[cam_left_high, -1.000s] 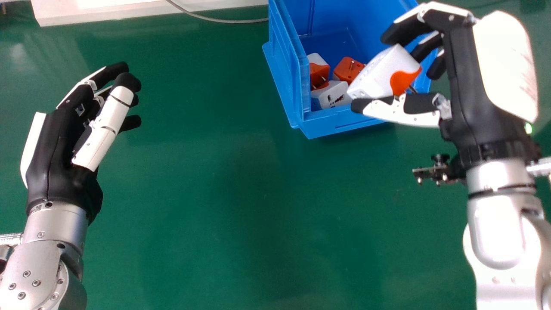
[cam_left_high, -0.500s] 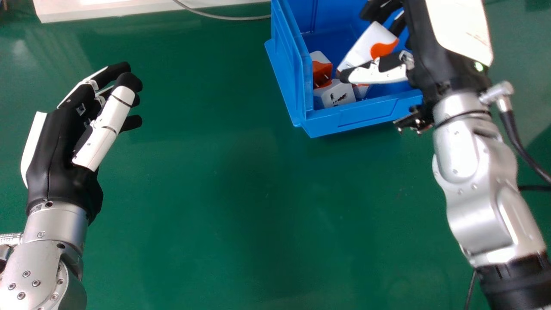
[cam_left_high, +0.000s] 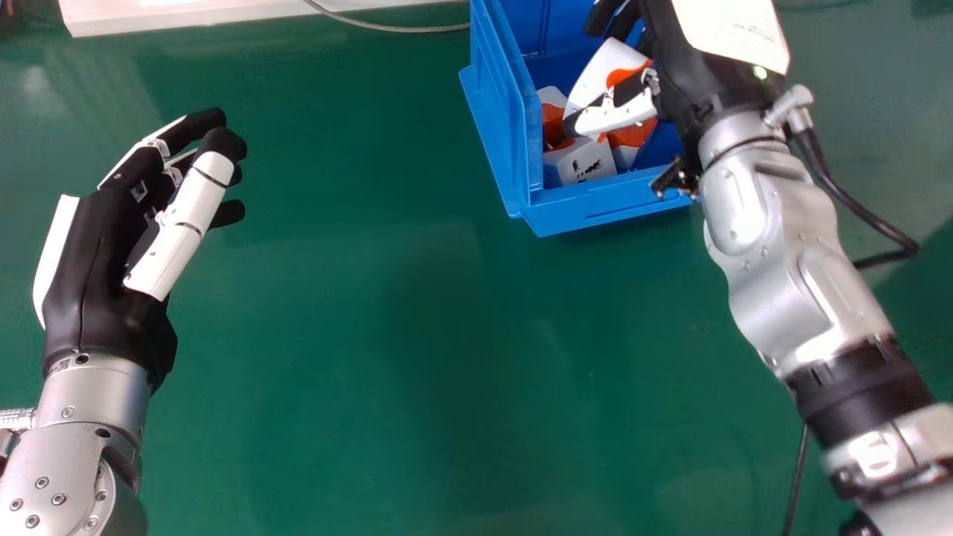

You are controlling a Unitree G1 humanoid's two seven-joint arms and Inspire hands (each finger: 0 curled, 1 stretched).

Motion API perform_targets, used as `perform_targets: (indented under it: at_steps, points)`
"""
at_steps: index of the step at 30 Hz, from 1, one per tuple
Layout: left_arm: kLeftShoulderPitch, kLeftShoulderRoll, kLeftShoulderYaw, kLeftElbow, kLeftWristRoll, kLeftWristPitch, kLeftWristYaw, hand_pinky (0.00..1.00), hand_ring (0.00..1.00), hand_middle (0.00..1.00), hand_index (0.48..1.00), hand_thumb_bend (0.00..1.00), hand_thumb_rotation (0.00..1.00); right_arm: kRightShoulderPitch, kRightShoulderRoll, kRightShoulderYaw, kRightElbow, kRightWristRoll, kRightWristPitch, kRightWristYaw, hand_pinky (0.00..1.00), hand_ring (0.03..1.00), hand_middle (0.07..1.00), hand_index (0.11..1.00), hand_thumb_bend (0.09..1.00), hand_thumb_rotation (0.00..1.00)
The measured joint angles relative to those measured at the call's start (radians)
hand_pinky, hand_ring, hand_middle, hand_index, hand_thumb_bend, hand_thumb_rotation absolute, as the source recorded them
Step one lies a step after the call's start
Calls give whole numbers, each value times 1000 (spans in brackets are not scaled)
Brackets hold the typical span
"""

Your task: Pick all objects and put in blue box

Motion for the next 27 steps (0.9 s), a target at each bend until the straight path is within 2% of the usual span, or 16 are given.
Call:
perform_targets:
  at_steps: [3,8,12,14,15,17,22,27]
  points:
    - [5,0,0,-7,-2,0,-1,746,802,769,779,560,546,-51,0,11,73,2,-4,-30,320,428,533,542,489,0]
    - [10,1,0,-9,-9,0,-13,749,803,771,779,556,544,-112,1,38,205,2,-4,-58,327,428,534,533,491,0]
    - [12,1,3,-11,-14,0,-17,750,803,771,779,555,543,-124,0,55,265,4,-7,-68,330,430,534,529,492,0]
    - [12,1,6,-14,-23,3,-18,750,803,771,779,555,543,-127,0,58,281,10,-9,-70,330,430,534,529,492,0]
    - [12,1,8,-18,-32,9,-19,750,803,772,782,554,541,-129,0,59,287,12,-9,-70,332,429,534,528,492,0]
    - [12,0,10,-26,-39,22,-19,750,804,776,790,548,533,-131,-2,59,288,15,-9,-70,333,428,532,532,492,0]
    - [11,1,12,-40,-74,60,-18,746,804,781,798,535,519,-132,-2,60,288,23,-8,-63,332,428,529,545,491,0]
    - [9,0,12,-54,-75,75,-11,741,804,784,802,525,509,-132,-2,64,288,44,-7,-41,329,432,529,556,489,0]
